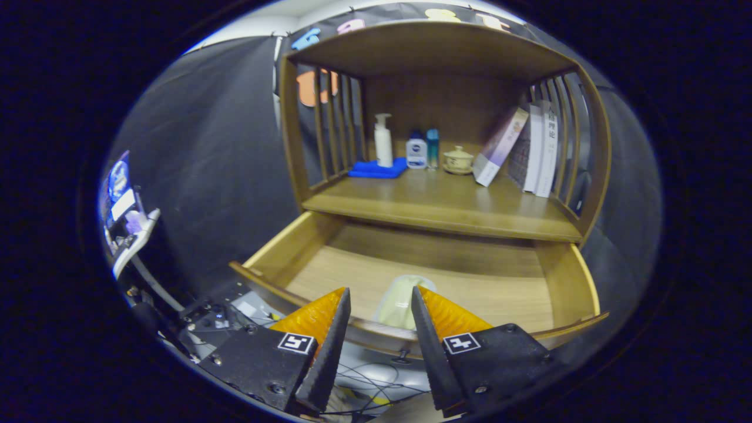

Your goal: Pull open the drawer, take out the items inside it, and place them on the countertop above the cabinet.

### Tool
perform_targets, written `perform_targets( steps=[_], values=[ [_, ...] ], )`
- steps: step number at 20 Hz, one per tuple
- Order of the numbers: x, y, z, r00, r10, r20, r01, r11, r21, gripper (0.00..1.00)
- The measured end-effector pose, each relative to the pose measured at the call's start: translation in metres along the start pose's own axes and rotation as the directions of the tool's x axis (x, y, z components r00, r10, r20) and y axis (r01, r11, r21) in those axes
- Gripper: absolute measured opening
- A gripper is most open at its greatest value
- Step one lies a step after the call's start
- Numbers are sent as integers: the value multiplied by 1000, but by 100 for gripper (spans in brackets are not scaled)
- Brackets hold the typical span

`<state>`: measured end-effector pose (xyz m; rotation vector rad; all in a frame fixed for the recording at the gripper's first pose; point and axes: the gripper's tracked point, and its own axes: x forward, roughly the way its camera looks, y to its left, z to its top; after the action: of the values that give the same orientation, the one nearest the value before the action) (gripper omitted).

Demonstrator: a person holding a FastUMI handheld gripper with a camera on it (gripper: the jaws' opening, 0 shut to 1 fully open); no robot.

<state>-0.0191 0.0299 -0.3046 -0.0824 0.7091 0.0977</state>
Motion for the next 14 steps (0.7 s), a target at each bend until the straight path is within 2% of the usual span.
perform_targets(
  steps=[3,8,11,14],
  values=[
    [29,-1,-4,995,-15,-99,16,1000,10,66],
    [73,-9,-21,958,47,-284,-3,988,154,66],
    [84,-13,-25,940,42,-338,6,990,139,66],
    [92,-18,-28,927,0,-376,41,994,102,65]
  ],
)
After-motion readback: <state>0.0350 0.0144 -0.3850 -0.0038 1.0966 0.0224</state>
